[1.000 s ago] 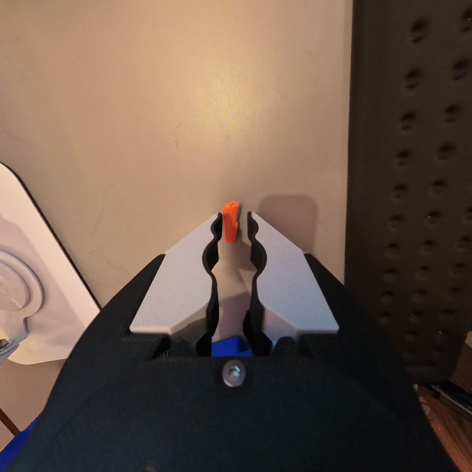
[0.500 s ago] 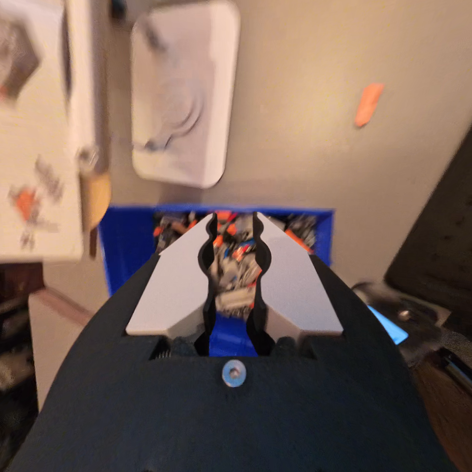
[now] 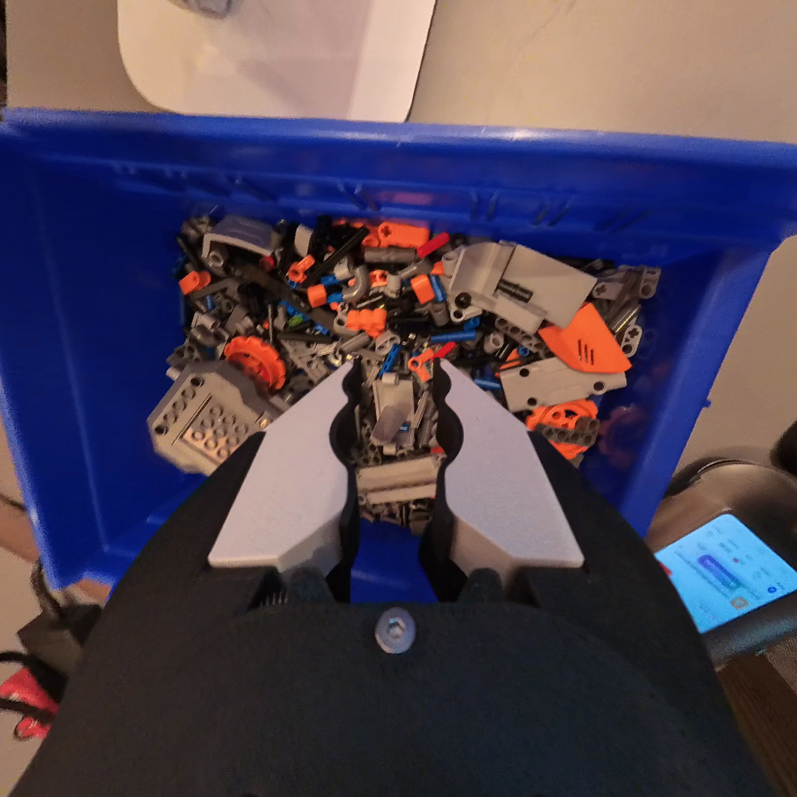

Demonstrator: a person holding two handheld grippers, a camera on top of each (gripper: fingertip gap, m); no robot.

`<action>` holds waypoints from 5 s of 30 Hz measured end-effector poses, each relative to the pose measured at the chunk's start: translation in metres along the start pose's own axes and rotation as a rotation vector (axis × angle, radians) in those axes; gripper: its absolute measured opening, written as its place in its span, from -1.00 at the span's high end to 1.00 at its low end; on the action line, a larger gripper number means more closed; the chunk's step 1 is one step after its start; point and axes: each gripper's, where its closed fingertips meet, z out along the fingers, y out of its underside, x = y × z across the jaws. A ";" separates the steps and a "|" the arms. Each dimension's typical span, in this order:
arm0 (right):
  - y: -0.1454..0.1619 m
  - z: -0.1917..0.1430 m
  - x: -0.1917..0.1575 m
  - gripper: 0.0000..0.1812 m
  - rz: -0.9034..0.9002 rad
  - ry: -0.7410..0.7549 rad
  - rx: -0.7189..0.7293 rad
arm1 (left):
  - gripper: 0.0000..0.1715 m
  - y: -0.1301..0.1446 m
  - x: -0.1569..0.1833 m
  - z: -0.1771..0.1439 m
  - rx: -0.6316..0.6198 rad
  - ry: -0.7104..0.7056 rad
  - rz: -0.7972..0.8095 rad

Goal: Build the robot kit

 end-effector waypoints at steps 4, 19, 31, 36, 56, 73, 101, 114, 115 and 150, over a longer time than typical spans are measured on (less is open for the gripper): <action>0.000 0.000 0.001 0.27 0.007 -0.002 0.003 | 0.62 -0.007 -0.003 0.017 0.000 -0.015 0.027; 0.000 0.000 0.002 0.27 0.011 -0.002 0.007 | 1.00 0.016 -0.001 0.026 -0.070 0.063 0.021; -0.001 -0.001 0.003 0.27 0.009 0.002 0.010 | 0.64 -0.010 -0.006 0.016 0.068 0.032 0.019; 0.000 -0.001 0.004 0.27 0.012 0.005 0.012 | 0.66 -0.022 -0.002 0.032 0.079 0.045 0.056; 0.000 -0.001 0.006 0.27 0.024 0.007 0.013 | 0.68 -0.012 -0.020 0.016 0.073 0.078 -0.023; 0.001 -0.001 0.010 0.26 0.035 0.015 0.010 | 0.93 0.004 0.001 0.016 -0.019 0.163 0.039; 0.002 -0.002 0.011 0.27 0.031 0.023 0.008 | 0.49 0.000 0.032 0.010 -0.037 0.187 0.103; 0.002 -0.002 0.011 0.27 0.032 0.022 0.009 | 0.74 0.001 0.041 0.022 -0.024 0.196 0.133; 0.002 -0.002 0.011 0.27 0.032 0.022 0.009 | 0.75 0.003 0.039 0.018 -0.022 0.197 0.122; -0.001 -0.004 0.012 0.30 0.024 0.029 0.021 | 0.63 0.004 0.019 0.010 -0.069 0.174 0.079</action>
